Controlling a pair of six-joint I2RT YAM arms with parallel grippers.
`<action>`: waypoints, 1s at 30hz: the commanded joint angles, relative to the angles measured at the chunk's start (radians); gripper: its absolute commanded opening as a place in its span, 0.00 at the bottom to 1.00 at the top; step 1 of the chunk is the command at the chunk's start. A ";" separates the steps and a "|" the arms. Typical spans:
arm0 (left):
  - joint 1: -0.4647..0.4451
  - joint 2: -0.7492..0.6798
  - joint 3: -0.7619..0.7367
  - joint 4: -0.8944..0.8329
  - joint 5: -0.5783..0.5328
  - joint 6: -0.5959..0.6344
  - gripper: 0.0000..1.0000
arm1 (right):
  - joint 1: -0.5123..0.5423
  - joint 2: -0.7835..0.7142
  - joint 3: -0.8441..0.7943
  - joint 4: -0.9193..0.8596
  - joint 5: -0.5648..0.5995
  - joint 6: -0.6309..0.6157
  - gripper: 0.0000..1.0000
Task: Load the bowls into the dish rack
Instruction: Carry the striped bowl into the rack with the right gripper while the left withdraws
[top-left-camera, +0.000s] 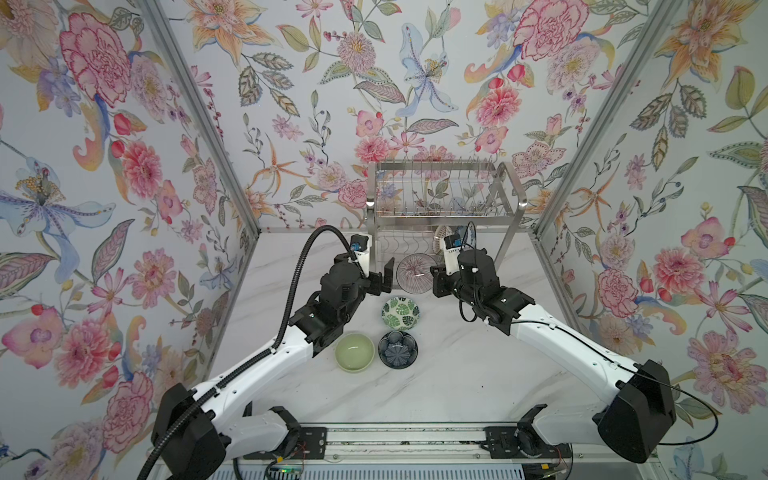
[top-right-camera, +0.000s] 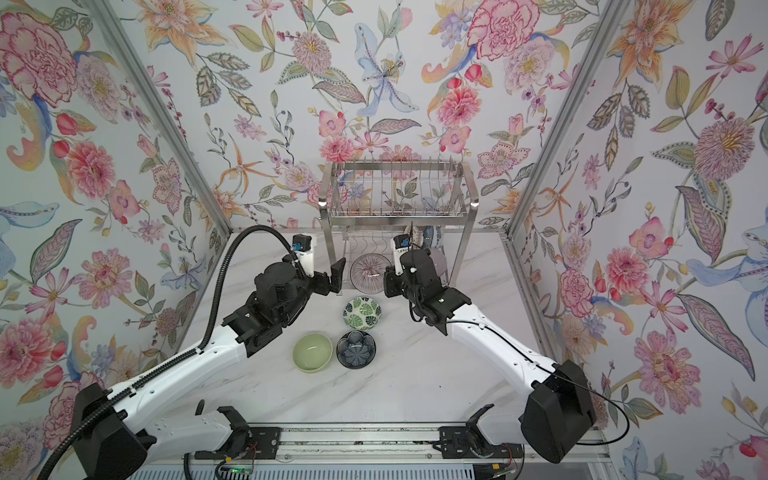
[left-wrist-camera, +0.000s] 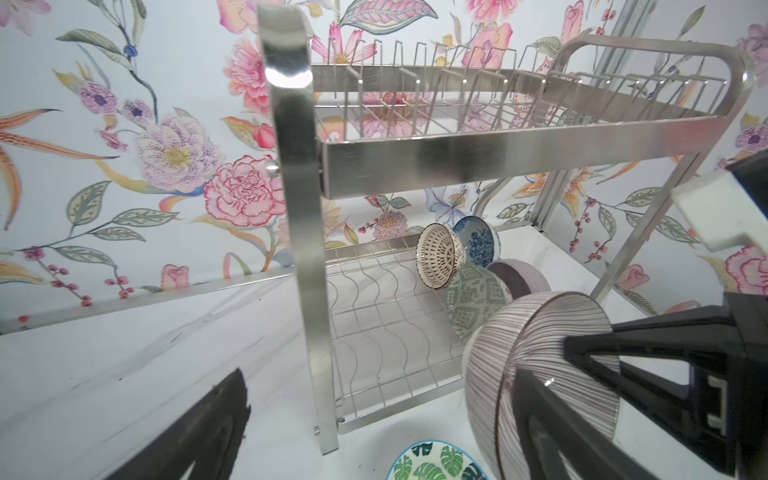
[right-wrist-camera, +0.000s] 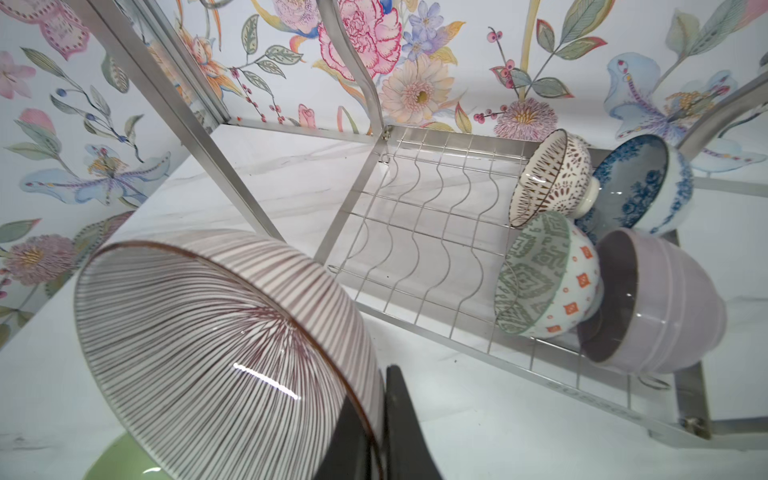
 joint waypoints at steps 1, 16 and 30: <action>0.056 -0.065 -0.004 -0.112 -0.033 0.037 0.99 | 0.003 0.007 0.068 -0.023 0.119 -0.148 0.00; 0.183 -0.048 -0.002 -0.138 0.019 0.031 0.99 | 0.153 0.108 0.097 0.083 0.485 -0.836 0.00; 0.222 -0.038 -0.009 -0.104 0.094 -0.024 0.99 | 0.138 0.418 0.260 0.267 0.695 -1.111 0.00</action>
